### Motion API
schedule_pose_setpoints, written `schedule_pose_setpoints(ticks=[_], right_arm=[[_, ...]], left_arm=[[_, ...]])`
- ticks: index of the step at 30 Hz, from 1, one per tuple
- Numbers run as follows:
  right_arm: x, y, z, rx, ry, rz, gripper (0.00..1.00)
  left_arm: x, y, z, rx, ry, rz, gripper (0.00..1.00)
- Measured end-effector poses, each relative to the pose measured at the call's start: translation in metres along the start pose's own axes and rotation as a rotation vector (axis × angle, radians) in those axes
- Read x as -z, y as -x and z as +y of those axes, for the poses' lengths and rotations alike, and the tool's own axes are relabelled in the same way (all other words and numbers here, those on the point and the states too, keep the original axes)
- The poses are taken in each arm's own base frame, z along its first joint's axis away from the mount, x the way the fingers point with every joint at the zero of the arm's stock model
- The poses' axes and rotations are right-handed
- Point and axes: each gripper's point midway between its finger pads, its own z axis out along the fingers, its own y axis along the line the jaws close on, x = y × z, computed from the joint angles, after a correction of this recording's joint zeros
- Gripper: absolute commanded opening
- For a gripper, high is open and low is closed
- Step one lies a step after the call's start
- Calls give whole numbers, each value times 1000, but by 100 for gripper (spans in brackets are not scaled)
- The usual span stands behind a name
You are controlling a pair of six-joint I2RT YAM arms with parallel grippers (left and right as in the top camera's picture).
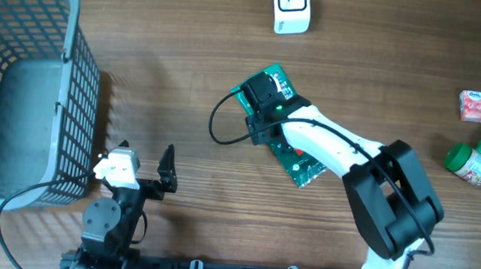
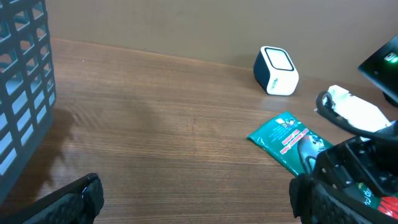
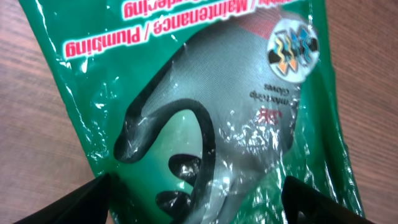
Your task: Scan the item barcode
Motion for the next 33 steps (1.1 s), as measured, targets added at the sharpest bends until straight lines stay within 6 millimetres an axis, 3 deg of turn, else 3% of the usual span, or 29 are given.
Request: schedule_pose_setpoints(ticks=[4, 6, 12, 17, 21, 22, 23, 30, 33], right_arm=[[22, 13, 6, -13, 67, -52, 85], [24, 18, 10, -4, 88, -74, 85], [-4, -13, 13, 32, 78, 9, 88], [-8, -8, 17, 34, 89, -11, 88], [-12, -6, 20, 37, 99, -6, 45], [-13, -3, 22, 32, 103, -8, 28], [-15, -1, 24, 34, 108, -8, 4], [-17, -1, 20, 16, 163, 39, 4], [-3, -13, 40, 16, 322, 122, 4]], left_arm=[[0, 0, 0, 0, 0, 0, 100], [0, 0, 0, 0, 0, 0, 100], [0, 0, 0, 0, 0, 0, 100], [0, 0, 0, 0, 0, 0, 100], [0, 0, 0, 0, 0, 0, 100], [0, 0, 0, 0, 0, 0, 100], [0, 0, 0, 0, 1, 1, 100], [0, 0, 0, 0, 0, 0, 100], [0, 0, 0, 0, 0, 0, 100]])
